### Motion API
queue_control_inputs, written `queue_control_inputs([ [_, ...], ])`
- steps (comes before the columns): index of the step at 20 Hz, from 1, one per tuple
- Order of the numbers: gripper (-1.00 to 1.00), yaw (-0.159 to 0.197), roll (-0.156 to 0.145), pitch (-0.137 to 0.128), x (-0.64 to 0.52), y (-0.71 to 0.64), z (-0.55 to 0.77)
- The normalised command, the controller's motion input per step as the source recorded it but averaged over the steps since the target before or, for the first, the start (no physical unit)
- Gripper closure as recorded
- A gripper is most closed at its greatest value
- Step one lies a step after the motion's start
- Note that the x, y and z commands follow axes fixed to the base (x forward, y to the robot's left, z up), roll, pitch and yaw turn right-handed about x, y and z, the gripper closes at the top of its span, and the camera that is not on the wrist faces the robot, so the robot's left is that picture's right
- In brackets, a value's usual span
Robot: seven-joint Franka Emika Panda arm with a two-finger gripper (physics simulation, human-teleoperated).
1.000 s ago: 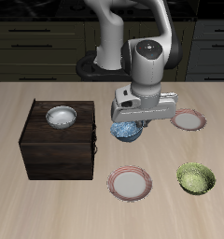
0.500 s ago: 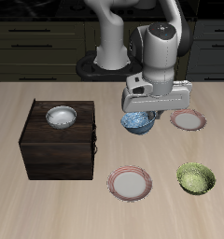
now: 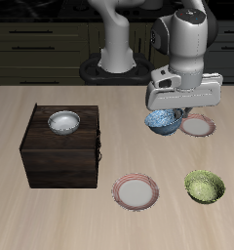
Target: Stack the blue bowl on the green bowl
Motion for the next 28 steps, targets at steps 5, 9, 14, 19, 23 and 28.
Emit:
queue_control_inputs([
  [5, 1.00, -0.002, 0.004, -0.006, 0.26, 0.25, 0.09],
  [9, 1.00, -0.003, 0.000, 0.015, 0.23, 0.17, -0.02],
  [14, 1.00, -0.014, -0.023, -0.008, 0.34, 0.16, 0.05],
  [19, 1.00, -0.005, -0.005, -0.008, 0.18, 0.12, 0.07],
  [23, 1.00, -0.013, 0.005, 0.003, 0.20, 0.13, 0.11],
  [28, 1.00, 0.001, -0.007, -0.005, 0.22, 0.01, 0.08],
])
